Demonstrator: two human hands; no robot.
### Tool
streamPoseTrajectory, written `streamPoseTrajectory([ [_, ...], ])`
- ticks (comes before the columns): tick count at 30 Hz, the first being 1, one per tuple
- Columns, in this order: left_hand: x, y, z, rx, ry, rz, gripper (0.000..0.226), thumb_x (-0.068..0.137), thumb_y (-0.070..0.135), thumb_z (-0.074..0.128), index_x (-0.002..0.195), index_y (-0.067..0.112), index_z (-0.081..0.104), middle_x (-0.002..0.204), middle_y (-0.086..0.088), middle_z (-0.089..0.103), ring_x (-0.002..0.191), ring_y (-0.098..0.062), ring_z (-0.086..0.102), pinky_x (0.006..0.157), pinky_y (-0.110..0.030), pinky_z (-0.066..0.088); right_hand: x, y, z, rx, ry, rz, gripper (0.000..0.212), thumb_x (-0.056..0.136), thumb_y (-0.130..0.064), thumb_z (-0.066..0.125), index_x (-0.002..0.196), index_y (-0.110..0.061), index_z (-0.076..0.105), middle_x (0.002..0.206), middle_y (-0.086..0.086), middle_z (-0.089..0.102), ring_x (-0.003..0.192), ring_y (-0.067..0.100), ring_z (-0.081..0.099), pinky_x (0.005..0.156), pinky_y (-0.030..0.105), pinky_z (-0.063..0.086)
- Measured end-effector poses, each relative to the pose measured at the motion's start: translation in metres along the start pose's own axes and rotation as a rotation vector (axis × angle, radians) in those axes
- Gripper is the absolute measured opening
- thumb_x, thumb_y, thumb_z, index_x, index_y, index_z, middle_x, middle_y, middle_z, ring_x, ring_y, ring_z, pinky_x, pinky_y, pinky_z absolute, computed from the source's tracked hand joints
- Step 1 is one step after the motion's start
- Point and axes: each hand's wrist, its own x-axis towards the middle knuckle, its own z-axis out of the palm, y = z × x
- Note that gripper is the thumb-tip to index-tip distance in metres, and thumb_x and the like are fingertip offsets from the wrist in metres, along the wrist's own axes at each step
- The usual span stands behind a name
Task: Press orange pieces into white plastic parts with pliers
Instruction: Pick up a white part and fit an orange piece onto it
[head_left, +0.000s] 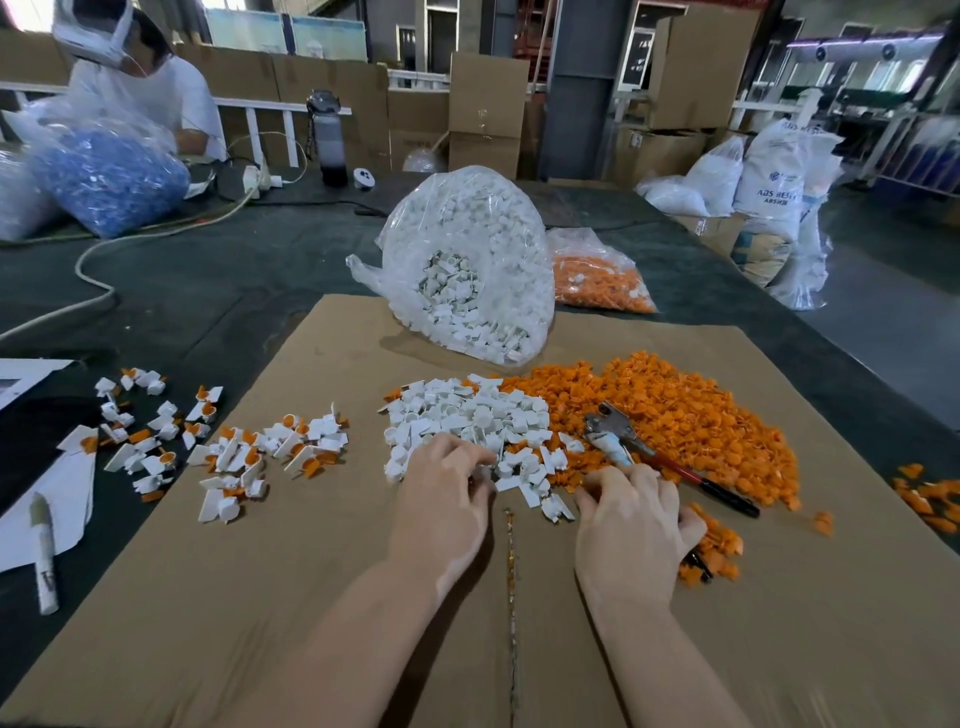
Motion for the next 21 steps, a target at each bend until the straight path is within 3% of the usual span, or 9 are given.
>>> streamPoseTrajectory([
  [2, 0.001, 0.000, 0.003, 0.014, -0.025, -0.027, 0.025, 0.086, 0.018, 0.065, 0.111, 0.021, 0.065, 0.098, 0.010, 0.041, 0.098, -0.008, 0.045, 0.073, -0.009, 0.027, 0.000, 0.000, 0.000, 0.010, 0.010, 0.001, 0.025, 0.097, -0.033, 0.042, 0.115, -0.029, 0.059, 0.123, -0.007, 0.050, 0.115, 0.017, 0.038, 0.090, 0.035, 0.013],
  [10, -0.001, -0.003, 0.001, -0.073, -0.078, -0.026, 0.016, 0.083, 0.021, 0.069, 0.099, 0.018, 0.067, 0.097, 0.011, 0.039, 0.079, 0.009, 0.044, 0.071, 0.004, 0.030, 0.002, -0.005, 0.005, 0.109, 0.143, -0.024, 0.034, 0.091, -0.010, 0.056, 0.119, -0.029, 0.063, 0.105, 0.004, 0.057, 0.099, 0.026, 0.046, 0.084, 0.040, 0.021],
  [13, -0.002, -0.001, 0.000, -0.091, -0.103, 0.003, 0.018, 0.086, 0.027, 0.066, 0.101, 0.017, 0.068, 0.098, 0.011, 0.041, 0.083, 0.001, 0.046, 0.072, 0.001, 0.030, 0.005, -0.007, 0.007, 0.092, 0.153, -0.069, 0.038, 0.083, -0.007, 0.067, 0.114, -0.029, 0.066, 0.097, 0.007, 0.058, 0.091, 0.029, 0.048, 0.081, 0.043, 0.024],
  [15, -0.002, -0.001, -0.001, -0.102, -0.079, 0.007, 0.020, 0.090, 0.028, 0.059, 0.105, 0.017, 0.068, 0.097, 0.013, 0.041, 0.086, 0.000, 0.044, 0.072, 0.003, 0.028, 0.007, -0.007, 0.008, 0.108, 0.195, -0.077, 0.034, 0.075, -0.002, 0.074, 0.102, -0.022, 0.072, 0.090, 0.009, 0.060, 0.085, 0.032, 0.051, 0.080, 0.044, 0.025],
  [19, -0.002, -0.003, 0.000, -0.086, -0.074, -0.006, 0.023, 0.091, 0.027, 0.058, 0.109, 0.015, 0.066, 0.097, 0.012, 0.041, 0.087, -0.001, 0.041, 0.073, 0.002, 0.025, 0.012, -0.003, 0.011, 0.128, 0.213, -0.071, 0.007, 0.082, -0.012, 0.069, 0.088, -0.013, 0.073, 0.091, 0.009, 0.063, 0.090, 0.032, 0.052, 0.083, 0.043, 0.021],
  [21, -0.002, -0.003, 0.001, -0.074, -0.091, -0.014, 0.025, 0.089, 0.029, 0.060, 0.110, 0.014, 0.066, 0.099, 0.011, 0.040, 0.089, -0.002, 0.041, 0.075, -0.001, 0.024, 0.012, -0.003, 0.012, 0.123, 0.214, -0.063, 0.004, 0.083, -0.013, 0.068, 0.084, -0.011, 0.072, 0.088, 0.008, 0.063, 0.089, 0.031, 0.053, 0.084, 0.043, 0.021],
])
